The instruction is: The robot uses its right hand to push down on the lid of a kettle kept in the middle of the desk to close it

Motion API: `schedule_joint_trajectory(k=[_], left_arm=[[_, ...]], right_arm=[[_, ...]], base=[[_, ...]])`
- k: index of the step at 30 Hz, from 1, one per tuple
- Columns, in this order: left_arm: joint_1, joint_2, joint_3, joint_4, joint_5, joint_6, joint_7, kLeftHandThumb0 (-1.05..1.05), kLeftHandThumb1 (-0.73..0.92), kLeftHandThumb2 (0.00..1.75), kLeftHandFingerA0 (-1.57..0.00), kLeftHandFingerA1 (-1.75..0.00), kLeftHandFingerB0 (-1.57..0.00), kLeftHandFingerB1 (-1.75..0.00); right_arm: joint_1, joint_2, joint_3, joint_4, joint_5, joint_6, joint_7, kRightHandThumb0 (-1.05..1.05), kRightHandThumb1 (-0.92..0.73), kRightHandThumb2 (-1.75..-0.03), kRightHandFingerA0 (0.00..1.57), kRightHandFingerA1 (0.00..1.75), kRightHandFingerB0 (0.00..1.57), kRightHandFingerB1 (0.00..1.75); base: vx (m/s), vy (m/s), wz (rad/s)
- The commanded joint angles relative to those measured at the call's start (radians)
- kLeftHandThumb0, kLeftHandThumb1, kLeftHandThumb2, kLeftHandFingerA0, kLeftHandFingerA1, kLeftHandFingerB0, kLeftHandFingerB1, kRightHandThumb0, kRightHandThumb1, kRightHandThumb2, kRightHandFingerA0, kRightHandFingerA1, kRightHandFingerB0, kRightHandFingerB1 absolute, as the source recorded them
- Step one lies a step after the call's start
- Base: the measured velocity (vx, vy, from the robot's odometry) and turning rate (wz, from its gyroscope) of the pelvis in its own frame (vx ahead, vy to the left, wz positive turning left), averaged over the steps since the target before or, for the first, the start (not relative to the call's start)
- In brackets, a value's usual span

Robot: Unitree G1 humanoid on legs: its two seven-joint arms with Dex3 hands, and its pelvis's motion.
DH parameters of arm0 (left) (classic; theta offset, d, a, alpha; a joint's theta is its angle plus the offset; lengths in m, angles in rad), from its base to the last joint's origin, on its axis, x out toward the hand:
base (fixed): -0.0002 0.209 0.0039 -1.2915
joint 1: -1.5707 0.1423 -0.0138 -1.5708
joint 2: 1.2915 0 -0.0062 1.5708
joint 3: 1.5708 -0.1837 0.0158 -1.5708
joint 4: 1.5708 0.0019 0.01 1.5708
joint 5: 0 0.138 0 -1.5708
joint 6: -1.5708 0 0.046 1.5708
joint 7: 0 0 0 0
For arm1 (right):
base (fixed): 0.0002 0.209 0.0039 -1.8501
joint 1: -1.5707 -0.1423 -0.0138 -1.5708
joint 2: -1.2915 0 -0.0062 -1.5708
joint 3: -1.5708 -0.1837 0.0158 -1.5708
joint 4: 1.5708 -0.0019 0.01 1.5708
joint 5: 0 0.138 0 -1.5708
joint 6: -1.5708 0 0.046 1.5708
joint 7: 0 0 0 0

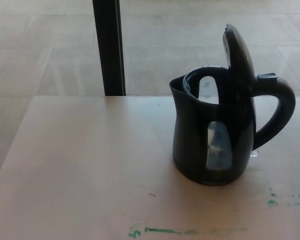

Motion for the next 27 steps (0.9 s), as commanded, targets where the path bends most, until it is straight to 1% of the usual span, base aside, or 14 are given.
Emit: schedule_joint_trajectory(k=[1,2,3,5,6,7,9,18,19,20,21,22,26,27], left_arm=[[0.005,0.027,-0.007,0.003,-0.017,0.003,-0.010,-0.85,0.75,1.11,-0.42,-0.57,-0.36,-0.52],[0.006,0.029,-0.011,0.004,-0.013,0.002,-0.015,-0.86,0.76,1.13,-0.42,-0.57,-0.36,-0.52],[0.007,0.028,-0.011,0.003,-0.015,0.000,-0.014,-0.88,0.92,0.73,-0.49,-0.49,-0.41,-0.41],[0.002,0.025,0.000,0.003,-0.029,0.011,-0.006,-0.87,0.92,0.71,-0.50,-0.49,-0.42,-0.41],[0.001,0.025,0.009,0.005,-0.039,0.016,-0.017,-0.94,0.79,0.86,-0.46,-0.53,-0.37,-0.46],[0.001,0.025,0.009,0.004,-0.040,0.017,-0.020,-0.89,0.92,0.71,-0.46,-0.48,-0.37,-0.41],[0.005,0.025,0.008,0.001,-0.041,0.017,-0.023,-0.88,0.92,0.71,-0.47,-0.49,-0.38,-0.42],[0.019,0.026,-0.007,0.001,-0.040,0.003,-0.015,-0.89,0.92,0.66,-0.51,-0.48,-0.41,-0.41],[0.020,0.027,-0.007,-0.003,-0.042,0.012,-0.016,-0.93,0.79,0.85,-0.47,-0.51,-0.38,-0.46],[0.018,0.030,-0.006,0.000,-0.044,0.016,-0.012,-0.93,0.81,0.82,-0.48,-0.51,-0.39,-0.45],[0.020,0.030,-0.007,0.000,-0.045,0.016,-0.012,-0.93,0.81,0.82,-0.48,-0.51,-0.39,-0.45],[0.022,0.031,-0.007,-0.003,-0.047,0.017,-0.018,-0.87,0.92,0.72,-0.47,-0.47,-0.40,-0.41],[0.021,0.030,0.005,-0.001,-0.063,0.024,-0.019,-0.87,0.91,0.67,-0.48,-0.48,-0.41,-0.42],[0.021,0.028,0.019,0.002,-0.078,0.032,-0.018,-0.86,0.91,0.67,-0.46,-0.49,-0.42,-0.42]], right_arm=[[-0.052,-0.014,0.108,-0.011,-0.076,0.053,0.031,-0.84,-0.92,-0.77,0.40,0.43,0.27,0.36],[-0.062,-0.006,0.130,-0.025,-0.085,0.061,0.023,-0.81,-0.92,-0.78,0.41,0.41,0.29,0.34],[-0.071,-0.003,0.150,-0.039,-0.095,0.081,0.017,-0.83,-0.92,-0.77,0.42,0.42,0.31,0.33],[-0.090,0.014,0.192,-0.061,-0.104,0.093,0.022,-0.84,-0.92,-0.77,0.41,0.44,0.30,0.37],[-0.095,0.019,0.217,-0.065,-0.123,0.079,0.022,-0.84,-0.92,-0.78,0.41,0.45,0.30,0.37],[-0.101,0.026,0.233,-0.065,-0.131,0.074,0.020,-0.80,-0.92,-0.78,0.40,0.44,0.28,0.35],[-0.113,0.051,0.269,-0.077,-0.148,0.094,0.012,-0.83,-0.92,-0.75,0.41,0.43,0.30,0.35],[-0.221,0.101,0.380,0.080,-0.217,0.015,0.056,-0.78,-0.92,-0.71,0.41,0.50,0.33,0.36],[-0.238,0.102,0.387,0.090,-0.229,0.025,0.050,-0.79,-0.92,-0.72,0.40,0.49,0.32,0.37],[-0.277,0.103,0.387,0.113,-0.227,0.045,0.055,-0.82,-0.82,-0.82,0.35,0.48,0.27,0.39],[-0.278,0.104,0.387,0.118,-0.228,0.041,0.056,-0.82,-0.82,-0.82,0.35,0.48,0.27,0.39],[-0.315,0.097,0.401,0.154,-0.259,0.027,0.047,-0.75,-0.92,-0.74,0.39,0.46,0.30,0.36],[-0.414,0.090,0.417,0.240,-0.302,0.025,0.031,-0.77,-0.92,-0.74,0.41,0.46,0.33,0.35],[-0.426,0.090,0.419,0.255,-0.312,0.020,0.029,-0.84,-0.84,-0.87,0.33,0.47,0.26,0.36]], base=[[0.00,0.000,0.00],[-0.02,-0.001,0.07],[0.00,0.000,0.00],[0.00,0.000,0.00],[0.00,0.000,0.00],[0.00,0.000,0.00],[0.00,0.000,0.00],[0.00,0.000,0.00],[0.00,0.000,0.00],[0.00,0.000,0.00],[0.00,0.000,0.00],[0.00,0.000,0.00],[0.00,0.000,0.00],[0.00,0.000,0.00]])
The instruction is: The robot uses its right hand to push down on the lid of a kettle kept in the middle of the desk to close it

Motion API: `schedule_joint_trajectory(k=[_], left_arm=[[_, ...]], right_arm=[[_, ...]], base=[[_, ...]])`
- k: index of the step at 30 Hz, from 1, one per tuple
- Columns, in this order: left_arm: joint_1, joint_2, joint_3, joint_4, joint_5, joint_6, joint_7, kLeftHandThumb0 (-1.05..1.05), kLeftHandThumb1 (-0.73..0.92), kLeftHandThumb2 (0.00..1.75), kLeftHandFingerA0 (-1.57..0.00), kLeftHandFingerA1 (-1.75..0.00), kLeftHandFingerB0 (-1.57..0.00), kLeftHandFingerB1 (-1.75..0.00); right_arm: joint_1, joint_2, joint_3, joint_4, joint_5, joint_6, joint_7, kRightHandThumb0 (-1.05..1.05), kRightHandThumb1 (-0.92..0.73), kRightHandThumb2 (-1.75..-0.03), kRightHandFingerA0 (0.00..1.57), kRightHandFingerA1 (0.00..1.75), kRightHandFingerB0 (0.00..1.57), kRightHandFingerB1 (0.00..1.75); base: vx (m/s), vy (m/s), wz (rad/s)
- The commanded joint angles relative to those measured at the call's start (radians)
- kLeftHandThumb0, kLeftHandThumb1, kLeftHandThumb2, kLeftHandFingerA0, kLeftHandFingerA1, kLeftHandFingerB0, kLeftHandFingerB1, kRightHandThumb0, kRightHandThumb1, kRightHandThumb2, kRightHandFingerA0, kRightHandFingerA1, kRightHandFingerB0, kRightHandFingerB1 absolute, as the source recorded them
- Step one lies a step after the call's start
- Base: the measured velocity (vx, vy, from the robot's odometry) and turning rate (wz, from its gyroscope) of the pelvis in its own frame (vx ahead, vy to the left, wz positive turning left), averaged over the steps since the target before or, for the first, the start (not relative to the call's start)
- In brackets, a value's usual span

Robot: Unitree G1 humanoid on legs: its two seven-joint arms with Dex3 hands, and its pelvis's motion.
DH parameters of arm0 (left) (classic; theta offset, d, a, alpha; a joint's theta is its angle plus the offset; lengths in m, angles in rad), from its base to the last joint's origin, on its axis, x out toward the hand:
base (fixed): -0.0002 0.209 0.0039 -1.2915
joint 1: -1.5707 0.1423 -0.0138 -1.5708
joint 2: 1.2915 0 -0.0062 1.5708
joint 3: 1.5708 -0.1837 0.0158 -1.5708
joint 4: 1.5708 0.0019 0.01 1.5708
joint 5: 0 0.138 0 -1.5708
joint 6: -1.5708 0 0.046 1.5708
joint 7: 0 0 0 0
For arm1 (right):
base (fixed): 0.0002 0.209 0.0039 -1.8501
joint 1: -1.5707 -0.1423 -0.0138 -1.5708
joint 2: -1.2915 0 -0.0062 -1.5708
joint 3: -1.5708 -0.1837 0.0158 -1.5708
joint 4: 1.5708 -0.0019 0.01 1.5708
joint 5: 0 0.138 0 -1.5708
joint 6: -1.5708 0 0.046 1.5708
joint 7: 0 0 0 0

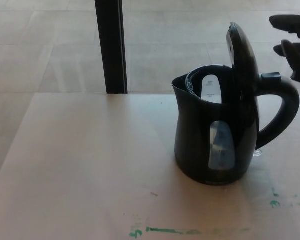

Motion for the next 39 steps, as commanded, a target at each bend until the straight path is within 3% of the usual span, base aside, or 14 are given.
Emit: schedule_joint_trajectory(k=[1,9,11,15,16,18,19,22,24,25,34,36,37,39], left_arm=[[0.006,0.020,0.023,0.003,-0.038,0.029,-0.005,-0.86,0.91,0.67,-0.46,-0.49,-0.42,-0.42],[0.008,0.028,0.000,0.007,-0.018,0.020,-0.011,-0.86,0.92,0.71,-0.45,-0.47,-0.41,-0.42],[0.012,0.026,0.004,0.005,-0.025,0.020,-0.014,-0.85,0.74,1.09,-0.40,-0.58,-0.37,-0.53],[0.015,0.027,-0.005,0.005,-0.021,0.014,-0.012,-0.85,0.92,0.70,-0.47,-0.50,-0.43,-0.43],[0.019,0.030,-0.013,0.009,-0.015,0.001,-0.024,-0.84,0.75,1.11,-0.42,-0.58,-0.35,-0.53],[0.017,0.032,-0.019,0.010,-0.014,-0.004,-0.029,-0.84,0.75,1.11,-0.42,-0.58,-0.35,-0.53],[0.017,0.034,-0.024,0.013,-0.011,-0.006,-0.031,-0.86,0.92,0.72,-0.46,-0.48,-0.38,-0.41],[0.015,0.036,-0.046,0.009,0.000,-0.013,-0.012,-0.84,0.74,1.11,-0.42,-0.57,-0.37,-0.53],[0.020,0.039,-0.053,0.007,-0.001,-0.015,-0.008,-0.83,0.73,1.11,-0.48,-0.58,-0.39,-0.53],[0.019,0.039,-0.055,0.007,-0.003,-0.012,-0.007,-0.86,0.92,0.70,-0.55,-0.48,-0.44,-0.41],[0.017,0.041,-0.066,-0.007,-0.021,-0.003,-0.023,-0.87,0.92,0.71,-0.51,-0.48,-0.39,-0.41],[0.023,0.044,-0.066,-0.016,-0.026,0.000,-0.043,-0.84,0.73,1.11,-0.44,-0.58,-0.33,-0.51],[0.024,0.045,-0.066,-0.015,-0.026,0.000,-0.047,-0.87,0.92,0.71,-0.49,-0.46,-0.35,-0.39],[0.018,0.048,-0.069,-0.002,-0.021,0.000,-0.053,-0.87,0.92,0.72,-0.47,-0.45,-0.37,-0.40]], right_arm=[[-0.068,-0.012,0.011,0.061,-0.076,-0.024,-0.007,-0.84,-0.84,-0.87,0.33,0.47,0.26,0.36],[-0.139,-0.001,0.043,0.070,-0.131,-0.051,0.000,-0.80,-0.92,-0.72,0.43,0.48,0.38,0.36],[-0.120,0.011,0.056,0.051,-0.141,-0.045,-0.001,-0.80,-0.92,-0.71,0.44,0.46,0.39,0.35],[-0.089,0.042,0.091,0.050,-0.155,-0.065,0.011,-0.78,-0.91,-0.68,0.41,0.47,0.42,0.37],[-0.086,0.049,0.120,0.066,-0.181,-0.092,0.010,-0.80,-0.92,-0.68,0.41,0.50,0.44,0.38],[-0.087,0.048,0.129,0.073,-0.190,-0.104,0.008,-0.80,-0.92,-0.68,0.41,0.50,0.44,0.38],[-0.088,0.056,0.137,0.084,-0.187,-0.107,0.019,-0.79,-0.91,-0.68,0.41,0.50,0.44,0.37],[-0.111,0.087,0.175,0.132,-0.203,-0.125,0.034,-0.78,-0.91,-0.68,0.37,0.53,0.45,0.39],[-0.114,0.100,0.196,0.139,-0.219,-0.098,0.040,-0.81,-0.91,-0.68,0.40,0.51,0.44,0.36],[-0.120,0.108,0.208,0.153,-0.231,-0.088,0.037,-0.82,-0.92,-0.68,0.37,0.51,0.42,0.36],[-0.188,0.125,0.317,0.287,-0.344,-0.179,0.018,-0.87,-0.92,-0.72,0.42,0.55,0.39,0.40],[-0.218,0.125,0.354,0.320,-0.386,-0.211,0.011,-0.87,-0.92,-0.75,0.42,0.55,0.39,0.40],[-0.224,0.126,0.360,0.328,-0.389,-0.216,0.010,-0.93,-0.80,-0.89,0.38,0.57,0.35,0.46],[-0.252,0.133,0.380,0.351,-0.399,-0.240,0.025,-0.85,-0.92,-0.72,0.38,0.52,0.37,0.41]], base=[[0.00,0.000,0.00],[0.00,0.000,0.00],[0.00,0.000,0.00],[0.00,0.000,0.00],[0.00,0.000,0.00],[0.00,0.000,0.00],[0.00,0.000,0.00],[0.00,0.000,0.00],[0.00,0.000,0.00],[0.00,0.000,0.00],[0.00,0.000,0.00],[0.00,0.000,0.00],[0.00,0.000,0.00],[0.00,0.000,0.00]])
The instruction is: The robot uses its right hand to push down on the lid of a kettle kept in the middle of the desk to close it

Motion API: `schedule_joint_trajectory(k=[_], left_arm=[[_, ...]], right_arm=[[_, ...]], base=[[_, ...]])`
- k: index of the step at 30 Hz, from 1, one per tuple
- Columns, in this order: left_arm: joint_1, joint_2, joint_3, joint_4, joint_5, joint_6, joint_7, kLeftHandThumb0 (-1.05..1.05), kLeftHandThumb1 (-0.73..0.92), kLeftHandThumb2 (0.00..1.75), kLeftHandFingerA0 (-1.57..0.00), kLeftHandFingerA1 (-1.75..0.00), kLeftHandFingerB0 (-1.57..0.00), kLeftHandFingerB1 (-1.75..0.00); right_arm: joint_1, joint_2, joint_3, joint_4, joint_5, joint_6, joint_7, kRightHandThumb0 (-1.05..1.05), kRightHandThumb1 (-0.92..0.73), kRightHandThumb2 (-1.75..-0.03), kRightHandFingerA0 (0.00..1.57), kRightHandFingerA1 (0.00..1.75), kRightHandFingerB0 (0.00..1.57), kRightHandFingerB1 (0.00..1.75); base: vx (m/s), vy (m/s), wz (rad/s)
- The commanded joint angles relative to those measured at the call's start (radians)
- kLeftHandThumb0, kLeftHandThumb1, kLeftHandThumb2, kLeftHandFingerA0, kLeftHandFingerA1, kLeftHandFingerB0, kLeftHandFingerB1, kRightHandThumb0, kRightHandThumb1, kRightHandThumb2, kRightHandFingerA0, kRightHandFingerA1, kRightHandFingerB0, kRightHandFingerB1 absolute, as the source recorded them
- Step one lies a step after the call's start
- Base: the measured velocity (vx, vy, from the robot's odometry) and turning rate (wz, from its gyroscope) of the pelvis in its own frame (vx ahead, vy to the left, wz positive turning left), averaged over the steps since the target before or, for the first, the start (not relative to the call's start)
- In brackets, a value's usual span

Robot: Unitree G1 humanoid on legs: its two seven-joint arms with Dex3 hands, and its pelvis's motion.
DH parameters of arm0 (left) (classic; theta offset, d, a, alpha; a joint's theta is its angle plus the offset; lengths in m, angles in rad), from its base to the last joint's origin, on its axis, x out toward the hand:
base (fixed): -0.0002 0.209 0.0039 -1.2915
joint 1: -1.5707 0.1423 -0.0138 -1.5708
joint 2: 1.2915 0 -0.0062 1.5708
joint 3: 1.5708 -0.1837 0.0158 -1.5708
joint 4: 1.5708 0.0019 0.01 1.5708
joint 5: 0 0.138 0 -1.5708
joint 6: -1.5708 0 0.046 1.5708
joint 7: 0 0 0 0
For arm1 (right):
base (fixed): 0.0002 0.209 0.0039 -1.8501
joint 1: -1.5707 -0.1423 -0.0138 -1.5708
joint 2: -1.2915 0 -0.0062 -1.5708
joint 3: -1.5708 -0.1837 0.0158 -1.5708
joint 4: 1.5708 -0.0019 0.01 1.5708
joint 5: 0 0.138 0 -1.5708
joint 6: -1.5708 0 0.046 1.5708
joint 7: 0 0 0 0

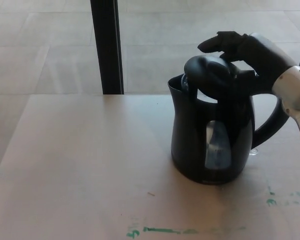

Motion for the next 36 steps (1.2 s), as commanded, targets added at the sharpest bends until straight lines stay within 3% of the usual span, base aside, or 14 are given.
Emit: schedule_joint_trajectory(k=[1,9,10,18,19,21,24,25,26,27,29,34,35,36], left_arm=[[-0.002,0.026,-0.001,0.008,0.000,-0.003,-0.024,-0.87,0.92,0.72,-0.47,-0.45,-0.38,-0.40],[-0.018,0.038,0.000,0.017,0.000,0.000,-0.016,-0.86,0.74,1.12,-0.41,-0.57,-0.32,-0.51],[-0.022,0.036,0.008,0.017,-0.008,0.004,-0.010,-0.88,0.92,0.70,-0.49,-0.47,-0.42,-0.42],[-0.042,0.036,-0.010,0.019,0.011,0.000,0.004,-0.96,0.77,0.89,-0.52,-0.53,-0.40,-0.45],[-0.045,0.037,-0.016,0.016,0.016,-0.002,0.007,-0.90,0.92,0.71,-0.54,-0.48,-0.45,-0.41],[-0.047,0.039,-0.017,0.014,0.011,-0.003,-0.003,-0.91,0.92,0.74,-0.47,-0.46,-0.39,-0.40],[-0.051,0.038,0.007,0.015,-0.019,0.021,-0.019,-0.86,0.72,1.10,-0.44,-0.57,-0.36,-0.52],[-0.049,0.038,0.009,0.013,-0.021,0.021,-0.031,-0.90,0.92,0.69,-0.46,-0.44,-0.39,-0.40],[-0.044,0.033,0.012,0.013,-0.023,0.025,-0.022,-0.89,0.92,0.69,-0.48,-0.44,-0.40,-0.39],[-0.044,0.032,0.013,0.009,-0.025,0.025,-0.020,-0.89,0.92,0.71,-0.48,-0.45,-0.36,-0.38],[-0.043,0.032,0.012,0.013,-0.023,0.024,-0.023,-0.88,0.92,0.70,-0.47,-0.43,-0.38,-0.39],[-0.044,0.031,0.019,0.027,-0.028,0.032,-0.020,-0.89,0.92,0.67,-0.52,-0.45,-0.41,-0.38],[-0.037,0.030,0.011,0.019,-0.019,0.018,-0.023,-0.90,0.91,0.68,-0.53,-0.45,-0.40,-0.38],[-0.036,0.031,0.013,0.018,-0.022,0.022,-0.029,-0.85,0.73,1.12,-0.43,-0.56,-0.34,-0.51]], right_arm=[[-0.043,0.002,0.072,0.040,-0.105,-0.089,0.026,-0.81,-0.92,-0.72,0.38,0.50,0.38,0.40],[-0.052,-0.056,0.251,0.014,-0.280,-0.194,0.028,-0.76,-0.92,-0.73,0.40,0.47,0.37,0.40],[-0.054,-0.064,0.286,0.020,-0.317,-0.214,0.014,-0.78,-0.92,-0.76,0.38,0.48,0.35,0.38],[0.024,-0.040,0.298,-0.013,-0.293,-0.157,0.017,-0.75,-0.92,-0.73,0.36,0.48,0.33,0.41],[0.060,-0.017,0.297,0.009,-0.284,-0.167,-0.014,-0.67,-0.76,-1.18,0.37,0.61,0.18,0.49],[0.075,-0.004,0.290,0.017,-0.279,-0.155,-0.014,-0.75,-0.92,-0.74,0.34,0.47,0.30,0.41],[0.133,0.032,0.276,0.050,-0.269,-0.135,-0.057,-0.66,-0.77,-1.18,0.36,0.60,0.18,0.50],[0.157,0.046,0.270,0.065,-0.269,-0.134,-0.091,-0.72,-0.92,-0.76,0.38,0.48,0.33,0.41],[0.180,0.053,0.271,0.067,-0.270,-0.116,-0.089,-0.66,-0.78,-1.18,0.35,0.61,0.17,0.49],[0.192,0.065,0.273,0.086,-0.272,-0.100,-0.090,-0.74,-0.92,-0.75,0.33,0.49,0.28,0.41],[0.205,0.079,0.266,0.128,-0.254,-0.097,-0.067,-0.66,-0.78,-1.17,0.32,0.59,0.14,0.48],[0.182,0.065,0.228,0.125,-0.248,-0.122,-0.091,-0.68,-0.79,-1.18,0.33,0.60,0.15,0.49],[0.149,0.049,0.211,0.106,-0.247,-0.117,-0.075,-0.77,-0.92,-0.77,0.32,0.50,0.25,0.41],[0.141,0.046,0.205,0.098,-0.251,-0.113,-0.076,-0.79,-0.92,-0.78,0.32,0.51,0.26,0.41]], base=[[0.00,0.000,0.00],[0.00,0.000,0.00],[0.00,0.000,0.00],[0.00,0.000,0.00],[0.00,0.000,0.00],[0.00,0.000,0.00],[0.00,0.000,0.00],[0.00,0.000,0.00],[0.00,0.000,0.00],[0.00,0.000,0.00],[0.00,0.000,0.00],[0.00,0.000,0.00],[0.00,0.000,0.00],[0.00,0.000,0.00]])
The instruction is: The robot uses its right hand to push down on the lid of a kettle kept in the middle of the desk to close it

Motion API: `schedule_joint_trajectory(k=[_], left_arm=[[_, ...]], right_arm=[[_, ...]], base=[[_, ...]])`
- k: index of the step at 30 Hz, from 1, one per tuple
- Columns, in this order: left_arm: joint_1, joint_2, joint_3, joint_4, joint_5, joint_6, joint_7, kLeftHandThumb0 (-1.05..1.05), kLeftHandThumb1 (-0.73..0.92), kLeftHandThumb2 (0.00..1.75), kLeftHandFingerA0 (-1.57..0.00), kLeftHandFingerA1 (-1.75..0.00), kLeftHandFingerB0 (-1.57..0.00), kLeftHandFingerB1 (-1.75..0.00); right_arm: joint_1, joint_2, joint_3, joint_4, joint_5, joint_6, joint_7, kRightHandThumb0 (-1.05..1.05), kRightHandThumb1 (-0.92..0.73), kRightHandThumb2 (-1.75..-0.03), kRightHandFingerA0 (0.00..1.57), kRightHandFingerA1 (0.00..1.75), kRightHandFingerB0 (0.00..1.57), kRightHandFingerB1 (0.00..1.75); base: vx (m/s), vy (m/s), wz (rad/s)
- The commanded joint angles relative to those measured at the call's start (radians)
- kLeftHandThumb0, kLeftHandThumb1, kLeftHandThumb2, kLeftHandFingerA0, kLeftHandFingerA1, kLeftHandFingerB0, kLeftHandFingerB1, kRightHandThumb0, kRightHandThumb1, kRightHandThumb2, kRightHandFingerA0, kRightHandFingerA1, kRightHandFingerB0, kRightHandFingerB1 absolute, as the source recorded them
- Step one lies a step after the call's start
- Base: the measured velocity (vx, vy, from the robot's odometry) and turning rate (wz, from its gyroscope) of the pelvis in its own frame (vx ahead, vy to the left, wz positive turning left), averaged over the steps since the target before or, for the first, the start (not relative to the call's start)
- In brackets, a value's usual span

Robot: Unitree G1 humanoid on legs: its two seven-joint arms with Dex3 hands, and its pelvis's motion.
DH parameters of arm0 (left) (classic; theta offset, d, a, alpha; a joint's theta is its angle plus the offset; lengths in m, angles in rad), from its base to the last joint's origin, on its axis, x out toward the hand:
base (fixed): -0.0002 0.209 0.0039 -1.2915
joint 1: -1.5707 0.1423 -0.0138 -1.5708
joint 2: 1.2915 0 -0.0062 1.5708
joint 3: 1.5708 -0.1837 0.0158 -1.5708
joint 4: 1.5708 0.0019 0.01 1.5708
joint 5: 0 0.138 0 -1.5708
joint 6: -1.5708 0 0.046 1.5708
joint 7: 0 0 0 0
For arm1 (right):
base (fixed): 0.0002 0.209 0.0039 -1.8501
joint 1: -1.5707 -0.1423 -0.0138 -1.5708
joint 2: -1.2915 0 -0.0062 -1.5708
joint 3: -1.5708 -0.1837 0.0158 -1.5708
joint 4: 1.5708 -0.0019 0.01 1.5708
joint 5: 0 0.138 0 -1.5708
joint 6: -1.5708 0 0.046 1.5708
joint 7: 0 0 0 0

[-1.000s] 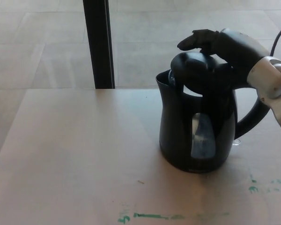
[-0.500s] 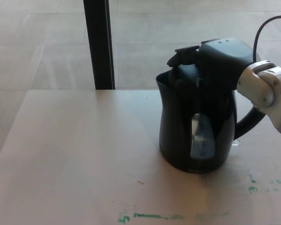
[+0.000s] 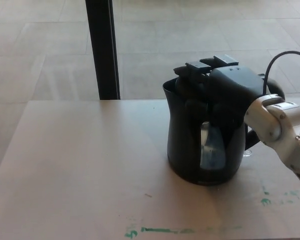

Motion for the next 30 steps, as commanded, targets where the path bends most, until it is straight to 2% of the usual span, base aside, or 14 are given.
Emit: schedule_joint_trajectory(k=[1,2,4,6,7,15,18,19,20,24,25,26,27,30], left_arm=[[0.011,0.014,0.007,-0.003,-0.009,0.017,-0.014,-0.88,0.92,0.70,-0.52,-0.45,-0.40,-0.39],[0.016,0.013,0.004,-0.003,-0.005,0.012,-0.006,-0.87,0.73,1.11,-0.41,-0.54,-0.34,-0.50],[0.019,0.016,0.002,-0.002,-0.003,0.012,-0.004,-0.86,0.73,1.12,-0.42,-0.55,-0.36,-0.51],[0.018,0.019,-0.004,0.006,0.005,0.005,-0.004,-0.85,0.73,1.10,-0.45,-0.56,-0.36,-0.51],[0.017,0.020,-0.006,0.006,0.007,0.005,0.001,-0.89,0.92,0.71,-0.52,-0.47,-0.42,-0.40],[0.030,0.030,0.000,-0.006,-0.004,0.004,-0.020,-0.93,0.81,0.82,-0.44,-0.47,-0.33,-0.42],[0.039,0.034,-0.001,-0.012,-0.005,0.000,-0.036,-0.88,0.92,0.73,-0.44,-0.43,-0.33,-0.39],[0.037,0.033,0.004,-0.010,-0.011,0.005,-0.038,-0.88,0.92,0.71,-0.43,-0.42,-0.34,-0.38],[0.036,0.033,0.004,-0.007,-0.010,0.004,-0.034,-0.88,0.92,0.71,-0.46,-0.44,-0.35,-0.39],[0.033,0.033,-0.002,0.000,-0.002,-0.005,-0.026,-0.89,0.92,0.71,-0.47,-0.45,-0.37,-0.40],[0.033,0.032,0.004,0.001,-0.009,-0.002,-0.035,-0.90,0.92,0.70,-0.45,-0.45,-0.36,-0.40],[0.032,0.030,0.012,-0.001,-0.017,0.006,-0.032,-0.89,0.92,0.69,-0.47,-0.45,-0.39,-0.40],[0.030,0.029,0.019,-0.002,-0.026,0.013,-0.031,-0.94,0.79,0.79,-0.44,-0.48,-0.35,-0.42],[0.028,0.024,0.026,-0.003,-0.030,0.020,-0.014,-0.88,0.92,0.69,-0.47,-0.43,-0.39,-0.39]], right_arm=[[0.062,0.012,0.011,0.045,-0.016,0.016,0.087,-0.79,-0.92,-0.80,0.31,0.51,0.25,0.41],[0.029,0.003,-0.008,0.042,-0.005,0.014,0.103,-0.77,-0.92,-0.75,0.32,0.51,0.26,0.41],[0.014,0.002,-0.022,0.035,0.000,0.021,0.120,-0.76,-0.92,-0.75,0.31,0.50,0.26,0.40],[-0.011,-0.011,-0.039,0.011,0.008,0.041,0.159,-0.73,-0.92,-0.72,0.30,0.50,0.27,0.40],[-0.027,-0.014,-0.047,0.014,0.010,0.044,0.164,-0.72,-0.92,-0.72,0.32,0.49,0.29,0.40],[-0.107,-0.053,-0.108,-0.019,0.033,0.044,0.236,-0.75,-0.92,-0.71,0.40,0.47,0.34,0.39],[-0.102,-0.059,-0.138,-0.042,0.054,0.040,0.268,-0.75,-0.92,-0.72,0.39,0.46,0.34,0.39],[-0.097,-0.065,-0.148,-0.054,0.061,0.037,0.281,-0.70,-0.76,-1.16,0.38,0.60,0.20,0.49],[-0.085,-0.076,-0.173,-0.079,0.085,0.034,0.302,-0.75,-0.92,-0.69,0.36,0.48,0.35,0.40],[-0.049,-0.067,-0.295,-0.160,0.197,0.140,0.369,-0.76,-0.92,-0.68,0.41,0.49,0.44,0.38],[-0.031,-0.064,-0.352,-0.211,0.239,0.195,0.374,-0.71,-0.72,-1.14,0.38,0.62,0.34,0.53],[-0.021,-0.074,-0.396,-0.262,0.260,0.265,0.394,-0.77,-0.92,-0.68,0.38,0.51,0.42,0.38],[-0.018,-0.087,-0.417,-0.280,0.266,0.285,0.409,-0.75,-0.92,-0.72,0.43,0.47,0.41,0.40],[-0.002,-0.156,-0.552,-0.311,0.367,0.328,0.468,-0.81,-0.82,-0.81,0.42,0.47,0.34,0.44]], base=[[0.00,0.000,0.00],[0.00,0.000,0.00],[0.00,0.000,0.00],[0.00,0.000,0.00],[0.00,0.000,0.00],[0.00,0.000,0.00],[0.00,0.000,0.00],[0.00,0.000,0.00],[0.00,0.000,0.00],[0.00,0.000,0.00],[0.00,0.000,0.00],[0.00,0.000,0.00],[0.00,0.000,0.00],[0.00,0.000,0.00]])
